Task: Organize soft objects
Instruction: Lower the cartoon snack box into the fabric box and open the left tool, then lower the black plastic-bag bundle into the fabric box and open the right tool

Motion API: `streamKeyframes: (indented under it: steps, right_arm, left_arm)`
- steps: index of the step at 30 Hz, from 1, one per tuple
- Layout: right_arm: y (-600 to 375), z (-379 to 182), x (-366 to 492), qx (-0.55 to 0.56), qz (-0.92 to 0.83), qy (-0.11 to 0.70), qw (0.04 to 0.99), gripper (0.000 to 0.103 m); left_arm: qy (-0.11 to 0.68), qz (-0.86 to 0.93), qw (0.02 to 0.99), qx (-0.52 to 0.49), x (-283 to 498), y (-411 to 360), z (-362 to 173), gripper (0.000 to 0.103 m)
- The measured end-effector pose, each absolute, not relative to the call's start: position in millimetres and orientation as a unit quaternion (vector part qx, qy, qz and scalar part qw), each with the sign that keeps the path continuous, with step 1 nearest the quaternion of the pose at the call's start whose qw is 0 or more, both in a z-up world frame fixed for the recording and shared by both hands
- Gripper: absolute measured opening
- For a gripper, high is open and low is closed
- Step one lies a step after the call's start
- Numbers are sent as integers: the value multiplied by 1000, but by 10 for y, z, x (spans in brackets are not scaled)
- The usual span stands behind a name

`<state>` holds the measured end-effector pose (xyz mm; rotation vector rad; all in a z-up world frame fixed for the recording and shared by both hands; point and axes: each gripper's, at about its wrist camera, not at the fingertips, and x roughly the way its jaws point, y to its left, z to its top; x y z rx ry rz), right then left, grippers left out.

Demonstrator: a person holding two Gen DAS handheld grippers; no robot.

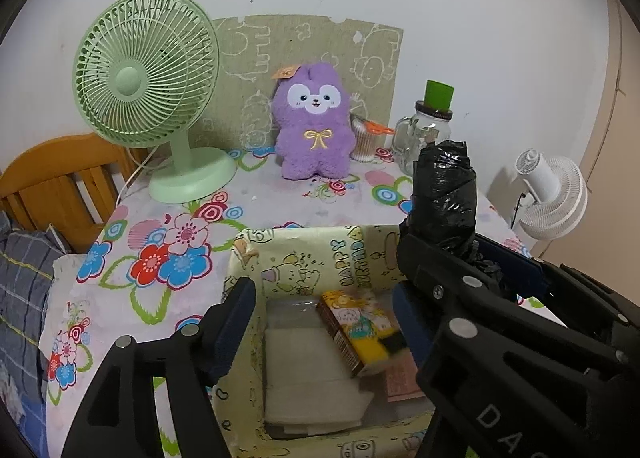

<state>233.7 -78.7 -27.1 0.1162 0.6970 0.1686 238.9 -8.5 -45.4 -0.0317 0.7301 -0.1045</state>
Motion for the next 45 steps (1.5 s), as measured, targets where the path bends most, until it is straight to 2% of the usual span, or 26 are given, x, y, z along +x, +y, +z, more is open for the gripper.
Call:
streamKeyframes:
  steps: [3, 7, 11, 21, 33, 35, 42, 45]
  right_arm:
    - [-757, -316, 2381, 57, 87, 347, 932, 51]
    - [-762, -364, 2431, 66, 90, 354, 929, 69]
    - [-795, -374, 2431, 73, 83, 353, 929, 79]
    - [-909, -279, 2305, 76, 67, 343, 934, 83]
    - [-1017, -23, 1971, 50, 43, 314, 947, 85]
    - [-1031, 13, 1905, 49, 40, 308, 949, 89]
    - [-1066, 121, 1692, 49, 40, 293, 954, 91]
    - [-1067, 168, 1593, 46, 41, 285, 957, 96]
  left_arm:
    - [363, -45, 930, -15, 2415, -58, -488, 77]
    - [367, -52, 929, -16, 2429, -57, -515, 82]
    - [364, -58, 929, -13, 2423, -88, -511, 86]
    - [353, -70, 933, -4, 2320, -222, -417, 88]
    - [322, -67, 945, -1, 2046, -344, -216, 98]
    - [317, -67, 946, -2, 1990, -356, -190, 99]
    - [304, -62, 951, 2, 1776, -389, -90, 101]
    - [301, -67, 951, -2, 1690, -394, -52, 102]
